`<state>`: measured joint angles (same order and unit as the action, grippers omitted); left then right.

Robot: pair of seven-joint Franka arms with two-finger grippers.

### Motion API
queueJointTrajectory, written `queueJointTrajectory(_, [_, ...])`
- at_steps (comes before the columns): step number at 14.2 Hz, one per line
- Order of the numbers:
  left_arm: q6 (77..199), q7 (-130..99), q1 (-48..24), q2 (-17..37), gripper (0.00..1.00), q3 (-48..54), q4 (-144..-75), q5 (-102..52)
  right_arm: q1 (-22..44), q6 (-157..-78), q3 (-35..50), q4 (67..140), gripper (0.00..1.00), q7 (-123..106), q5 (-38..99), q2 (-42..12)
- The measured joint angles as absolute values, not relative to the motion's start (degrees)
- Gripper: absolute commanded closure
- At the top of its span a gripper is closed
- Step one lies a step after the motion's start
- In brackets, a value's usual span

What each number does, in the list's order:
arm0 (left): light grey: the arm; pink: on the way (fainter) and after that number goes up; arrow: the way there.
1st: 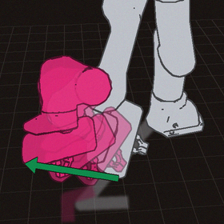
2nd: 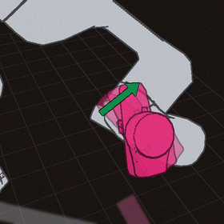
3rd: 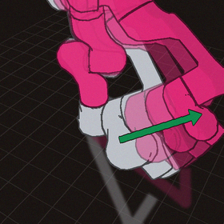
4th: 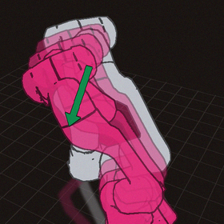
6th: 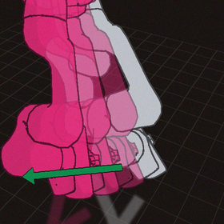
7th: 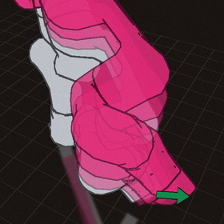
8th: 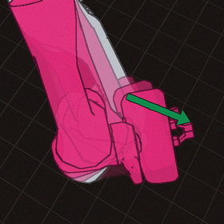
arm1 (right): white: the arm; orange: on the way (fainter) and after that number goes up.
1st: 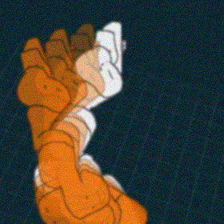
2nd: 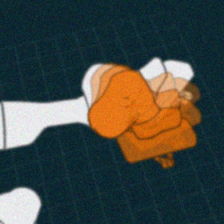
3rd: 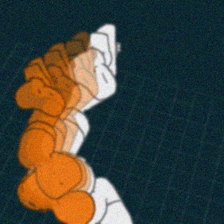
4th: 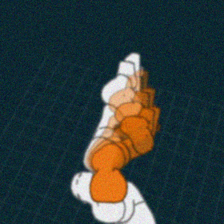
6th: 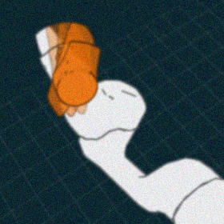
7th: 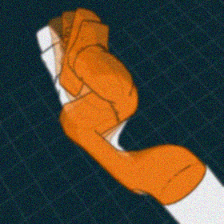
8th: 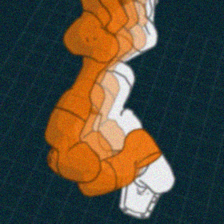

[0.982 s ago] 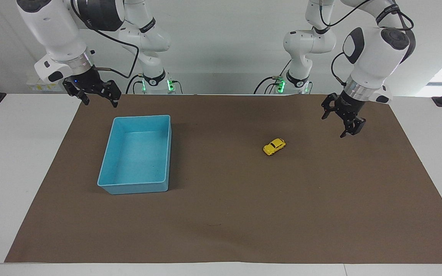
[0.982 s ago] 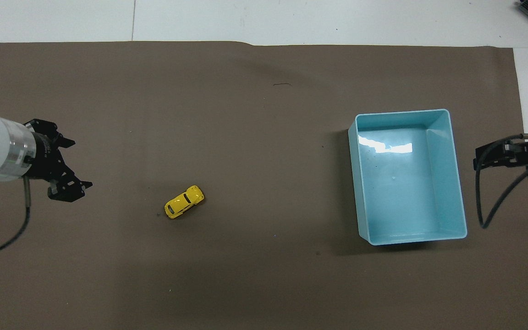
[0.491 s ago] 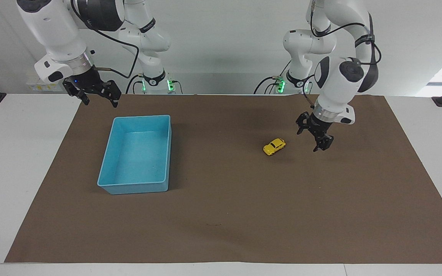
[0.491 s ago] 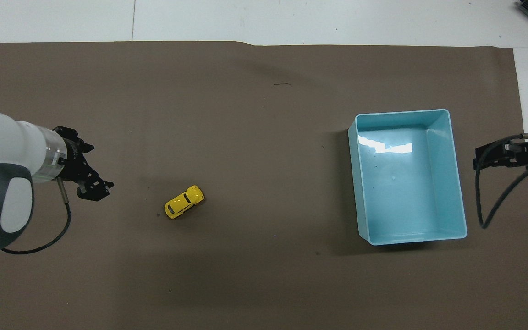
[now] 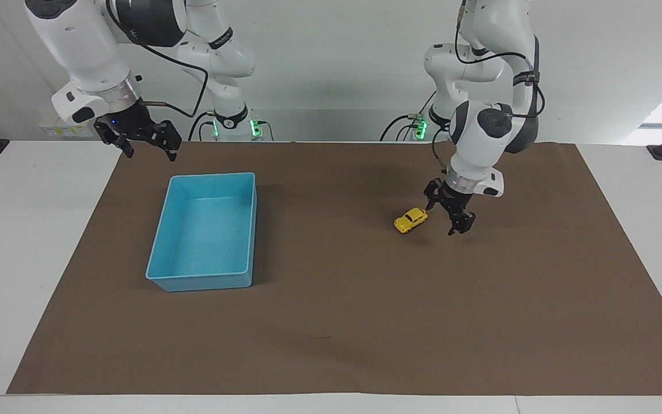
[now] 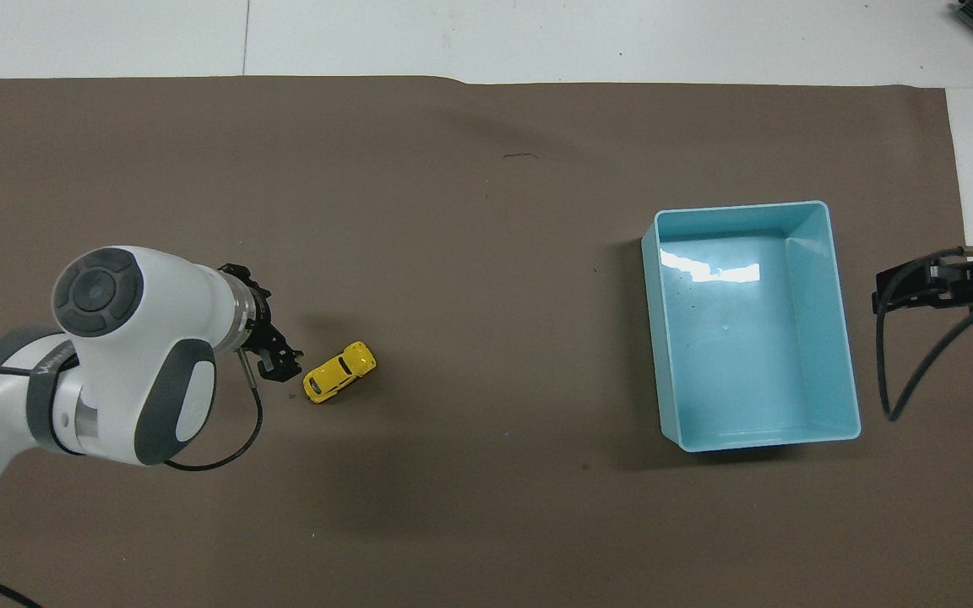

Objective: Wind up and store yellow beetle car
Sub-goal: 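Reach the left gripper toward the yellow beetle car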

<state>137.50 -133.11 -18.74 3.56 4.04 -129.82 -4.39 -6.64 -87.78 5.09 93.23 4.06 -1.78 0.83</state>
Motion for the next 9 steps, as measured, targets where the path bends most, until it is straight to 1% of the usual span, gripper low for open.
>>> queueJointTrajectory(2, [140.9, -136.3, -20.3, 3.6, 0.0, 4.1, -131.9, -4.4, -6.6, -87.8, 5.1, 93.2, 0.0, 4.1, -1.8, 0.8])
queueJointTrajectory(7, [144.0, -137.4, -20.9, 3.6, 0.0, 4.0, -135.2, -4.4, -6.6, -87.8, 5.1, 93.3, 0.0, 4.1, -1.8, 0.8])
queueJointTrajectory(8, [144.7, -137.5, -21.1, 3.6, 0.26, 4.0, -135.8, -4.4, -6.6, -87.8, 5.1, 93.3, 0.0, 4.1, -1.8, 0.8])
queueJointTrajectory(9, [145.0, -137.6, -21.5, 3.6, 0.57, 4.0, -136.1, -4.4, -6.6, -87.8, 5.1, 93.3, 0.0, 4.1, -1.8, 0.8])
